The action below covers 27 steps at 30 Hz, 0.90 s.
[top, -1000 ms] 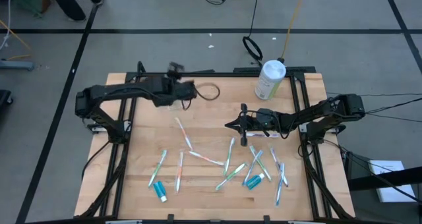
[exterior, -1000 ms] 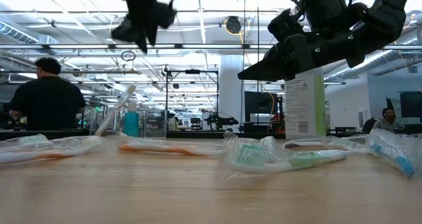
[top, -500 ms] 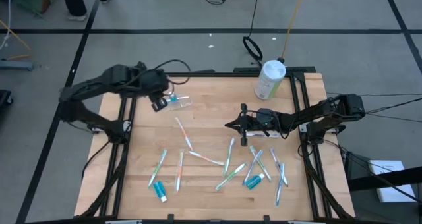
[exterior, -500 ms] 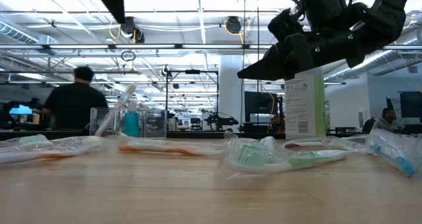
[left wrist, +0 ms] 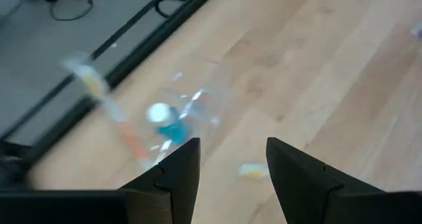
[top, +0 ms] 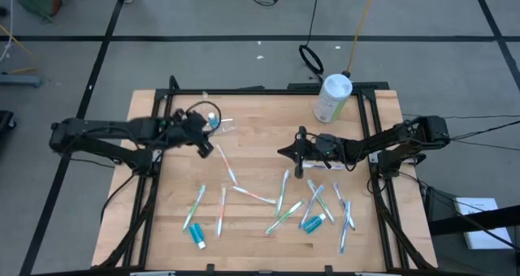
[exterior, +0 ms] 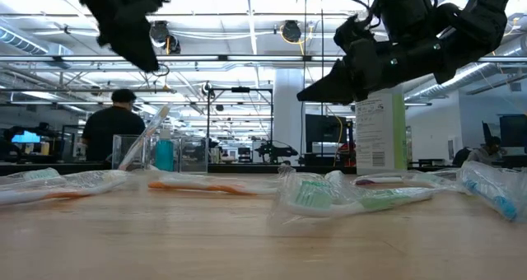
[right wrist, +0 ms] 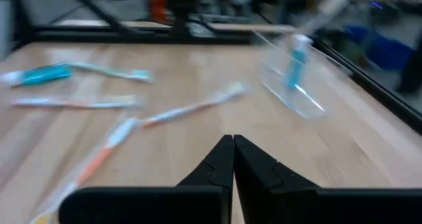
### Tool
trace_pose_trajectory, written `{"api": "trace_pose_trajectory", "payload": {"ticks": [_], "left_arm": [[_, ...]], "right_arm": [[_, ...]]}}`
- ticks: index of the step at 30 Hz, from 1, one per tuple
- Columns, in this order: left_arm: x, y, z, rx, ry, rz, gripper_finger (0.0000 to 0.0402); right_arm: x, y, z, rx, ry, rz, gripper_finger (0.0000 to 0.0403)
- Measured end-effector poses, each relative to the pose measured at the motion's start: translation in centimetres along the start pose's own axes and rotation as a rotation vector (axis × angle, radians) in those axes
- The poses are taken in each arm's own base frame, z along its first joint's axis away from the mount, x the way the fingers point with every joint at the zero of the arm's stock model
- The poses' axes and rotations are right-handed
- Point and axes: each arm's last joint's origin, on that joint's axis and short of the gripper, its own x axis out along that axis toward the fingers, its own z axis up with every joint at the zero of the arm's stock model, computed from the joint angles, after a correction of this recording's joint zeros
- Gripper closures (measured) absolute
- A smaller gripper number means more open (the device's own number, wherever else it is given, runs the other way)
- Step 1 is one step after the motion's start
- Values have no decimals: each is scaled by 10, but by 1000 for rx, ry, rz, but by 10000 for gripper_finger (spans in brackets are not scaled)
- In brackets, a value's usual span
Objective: Pick & Place toothbrushing station
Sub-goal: Put the green toothbrush into the transparent organizer
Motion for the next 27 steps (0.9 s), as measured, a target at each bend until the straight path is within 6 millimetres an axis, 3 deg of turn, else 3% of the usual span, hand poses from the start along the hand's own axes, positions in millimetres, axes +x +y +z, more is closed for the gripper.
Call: {"api": "trace_pose_trajectory", "payload": {"ticks": [8, 14, 20, 27], "left_arm": [[40, -22, -35, 10, -193, -179, 224], [45, -22, -41, 27, -217, -191, 224], [49, -24, -43, 41, -195, -194, 224], [49, -24, -41, 91, -211, -179, 224]], "right_arm": [[0, -9, -6, 83, 54, -88, 394], [1, -23, -7, 61, 72, -88, 349], [1, -31, -7, 166, 71, 101, 299], [0, -29, -13, 264, 145, 151, 282]]}}
